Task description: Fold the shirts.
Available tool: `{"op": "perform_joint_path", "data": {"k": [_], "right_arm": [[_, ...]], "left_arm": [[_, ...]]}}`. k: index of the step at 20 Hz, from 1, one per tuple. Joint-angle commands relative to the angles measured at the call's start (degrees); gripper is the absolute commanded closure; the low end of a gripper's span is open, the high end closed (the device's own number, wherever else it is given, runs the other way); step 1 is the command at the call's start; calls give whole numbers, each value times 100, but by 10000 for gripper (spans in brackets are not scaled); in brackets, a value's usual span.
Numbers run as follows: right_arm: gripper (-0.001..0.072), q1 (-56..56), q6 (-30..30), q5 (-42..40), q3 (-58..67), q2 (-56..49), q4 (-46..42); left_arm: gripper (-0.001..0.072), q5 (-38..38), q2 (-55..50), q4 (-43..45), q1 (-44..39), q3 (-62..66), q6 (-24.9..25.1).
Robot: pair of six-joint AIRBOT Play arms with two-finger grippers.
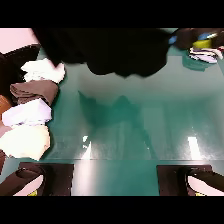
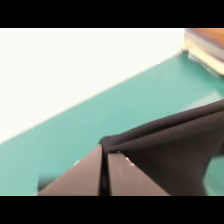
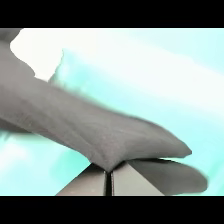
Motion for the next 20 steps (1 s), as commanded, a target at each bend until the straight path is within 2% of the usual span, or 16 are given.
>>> {"op": "perform_joint_path", "data": {"k": [1,4,6,8,10,13,16,20], "right_arm": [[698,-140,46,295,470,741,-136],[698,-136,544,638,470,986,-507],[698,-98,846,1266,466,883,-946],[698,92,1040,2011,376,562,-1370],[698,426,1043,2361,-168,264,-1641],[698,914,1038,2194,-1464,-149,-1836],[698,1104,1040,1606,-2435,-463,-1956],[697,1099,1082,1554,-2780,-654,-1860]], "left_arm": [[683,-546,645,31,7,153,46],[683,-1394,654,-332,7,107,31],[684,-1700,625,-533,7,-256,28],[684,-1856,608,-540,7,-1029,26],[684,-1921,608,-553,7,-2081,2],[683,-1851,608,-566,7,-3906,-13],[683,-1729,608,-597,7,-5390,0],[675,-1681,610,-931,7,-6159,22]]}}
